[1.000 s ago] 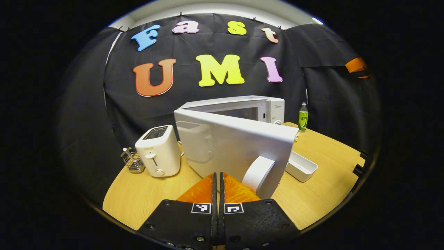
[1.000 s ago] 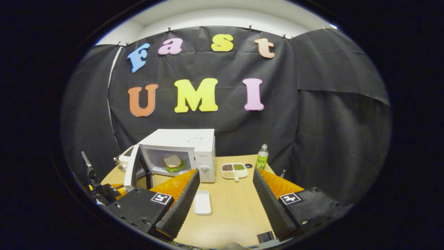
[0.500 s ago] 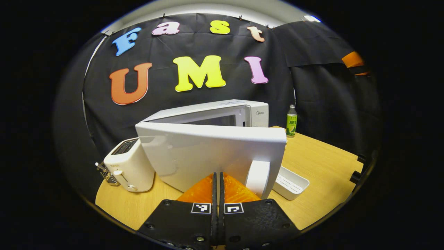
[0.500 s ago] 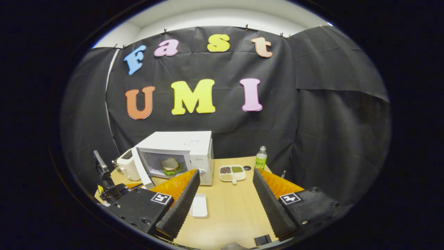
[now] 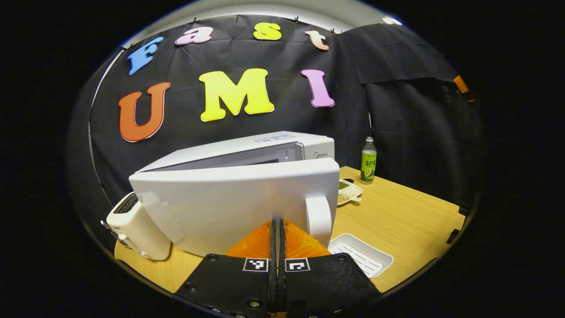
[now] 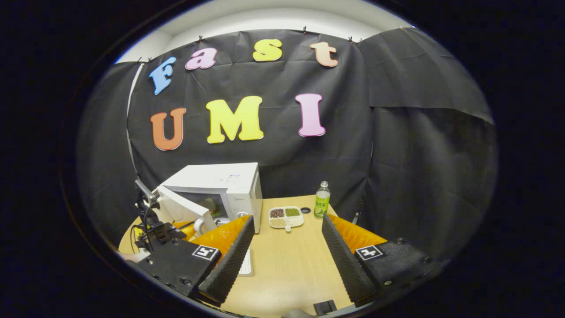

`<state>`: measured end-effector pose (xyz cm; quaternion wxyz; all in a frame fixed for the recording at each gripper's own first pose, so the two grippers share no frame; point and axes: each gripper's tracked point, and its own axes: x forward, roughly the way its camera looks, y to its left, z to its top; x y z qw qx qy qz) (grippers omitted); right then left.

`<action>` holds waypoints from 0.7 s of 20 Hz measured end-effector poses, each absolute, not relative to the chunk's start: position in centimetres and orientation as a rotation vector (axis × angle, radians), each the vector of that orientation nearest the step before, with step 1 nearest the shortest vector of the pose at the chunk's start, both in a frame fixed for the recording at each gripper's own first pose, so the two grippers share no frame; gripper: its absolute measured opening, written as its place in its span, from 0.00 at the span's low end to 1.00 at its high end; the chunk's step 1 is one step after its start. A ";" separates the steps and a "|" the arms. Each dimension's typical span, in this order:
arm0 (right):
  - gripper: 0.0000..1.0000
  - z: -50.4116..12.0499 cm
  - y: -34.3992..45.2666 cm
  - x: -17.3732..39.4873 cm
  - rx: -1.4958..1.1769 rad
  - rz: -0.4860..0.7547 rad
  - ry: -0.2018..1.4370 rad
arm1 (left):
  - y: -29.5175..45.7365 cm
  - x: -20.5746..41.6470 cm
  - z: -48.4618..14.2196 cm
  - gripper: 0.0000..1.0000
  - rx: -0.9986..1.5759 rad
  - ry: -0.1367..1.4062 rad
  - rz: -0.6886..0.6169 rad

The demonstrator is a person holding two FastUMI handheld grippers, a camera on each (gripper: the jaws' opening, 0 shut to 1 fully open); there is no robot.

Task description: Open the microwave oven with the left hand, put the food in, and close the microwave oven.

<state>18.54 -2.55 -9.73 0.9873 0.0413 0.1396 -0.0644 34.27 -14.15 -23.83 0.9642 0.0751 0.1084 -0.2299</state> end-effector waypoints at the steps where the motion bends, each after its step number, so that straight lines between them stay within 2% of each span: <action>1: 0.98 -9.8 -2.9 18.7 0.085 -0.130 0.284 | -14.7 35.0 -23.8 0.00 0.153 0.220 -0.465; 5: 0.98 -10.5 -4.3 19.5 0.089 -0.131 0.304 | -16.2 37.9 -23.9 0.00 0.154 0.218 -0.451; 6: 0.92 -10.6 -4.7 19.8 0.087 -0.131 0.309 | -16.5 38.6 -24.0 0.00 0.149 0.221 -0.445; 14: 0.92 -11.1 -6.2 22.0 0.093 -0.112 0.330 | -18.1 41.5 -24.9 0.00 0.109 0.247 -0.405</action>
